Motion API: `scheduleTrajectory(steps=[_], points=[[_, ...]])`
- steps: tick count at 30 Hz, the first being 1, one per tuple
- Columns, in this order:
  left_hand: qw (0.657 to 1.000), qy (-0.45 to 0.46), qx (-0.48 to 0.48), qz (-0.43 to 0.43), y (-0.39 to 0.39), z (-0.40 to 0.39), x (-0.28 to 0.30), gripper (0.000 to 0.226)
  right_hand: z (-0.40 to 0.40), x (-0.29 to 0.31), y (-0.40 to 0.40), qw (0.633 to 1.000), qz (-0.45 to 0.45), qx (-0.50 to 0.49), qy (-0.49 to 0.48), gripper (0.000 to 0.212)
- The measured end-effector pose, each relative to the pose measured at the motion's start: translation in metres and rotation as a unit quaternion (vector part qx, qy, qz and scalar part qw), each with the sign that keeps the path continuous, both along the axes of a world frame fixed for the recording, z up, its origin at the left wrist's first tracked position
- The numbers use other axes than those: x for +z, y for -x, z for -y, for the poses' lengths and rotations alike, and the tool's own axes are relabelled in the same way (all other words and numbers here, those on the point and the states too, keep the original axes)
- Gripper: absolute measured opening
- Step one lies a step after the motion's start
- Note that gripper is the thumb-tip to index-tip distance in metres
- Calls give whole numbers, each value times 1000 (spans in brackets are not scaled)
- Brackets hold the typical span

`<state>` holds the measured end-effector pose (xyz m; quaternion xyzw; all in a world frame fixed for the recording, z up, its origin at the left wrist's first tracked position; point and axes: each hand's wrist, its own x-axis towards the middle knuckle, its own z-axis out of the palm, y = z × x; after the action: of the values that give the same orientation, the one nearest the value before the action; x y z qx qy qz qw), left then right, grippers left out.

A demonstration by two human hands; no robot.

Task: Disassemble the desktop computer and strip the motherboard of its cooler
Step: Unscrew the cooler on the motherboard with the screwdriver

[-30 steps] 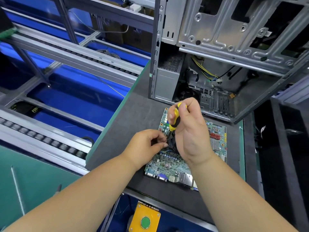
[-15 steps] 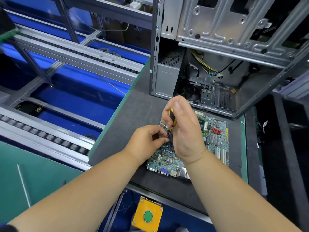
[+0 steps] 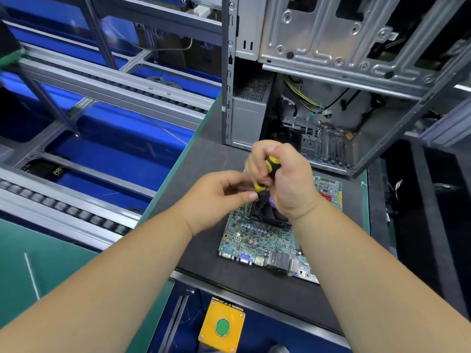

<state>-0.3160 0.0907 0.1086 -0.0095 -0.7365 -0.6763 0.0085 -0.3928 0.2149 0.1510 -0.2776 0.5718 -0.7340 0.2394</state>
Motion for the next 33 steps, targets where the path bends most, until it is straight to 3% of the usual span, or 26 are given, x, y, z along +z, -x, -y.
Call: scheduleTrajectory(steps=[3,7,11,13,15,19,23,26,30,33], points=[[999,34,4,0,3,-4,2,29,1,0,1,992,-85,-18,-89,30],[994,93,44,-48,2,-5,2,32,0,3,-4,978,-108,-13,-178,25],[988,104,76,-86,0,-6,3,38,7,7,-23,994,19,-93,-48,17],[988,95,84,-87,1,-7,3,42,12,10,-31,992,39,-122,-17,20],[989,88,88,-81,2,-10,0,41,14,12,-34,989,34,-144,-22,26],[994,67,75,-51,3,-9,-2,10,12,13,-27,993,38,-111,-14,30],[1000,17,16,-3,5,0,6,19,6,18,-12,999,21,-30,-28,19],[1000,9,12,0,5,2,13,25,2,25,-9,991,-58,-17,-120,24],[999,39,12,-18,7,1,17,28,5,35,-11,899,-263,-110,-331,23],[998,50,19,-25,7,0,15,25,2,45,-10,783,-400,-120,-461,16]])
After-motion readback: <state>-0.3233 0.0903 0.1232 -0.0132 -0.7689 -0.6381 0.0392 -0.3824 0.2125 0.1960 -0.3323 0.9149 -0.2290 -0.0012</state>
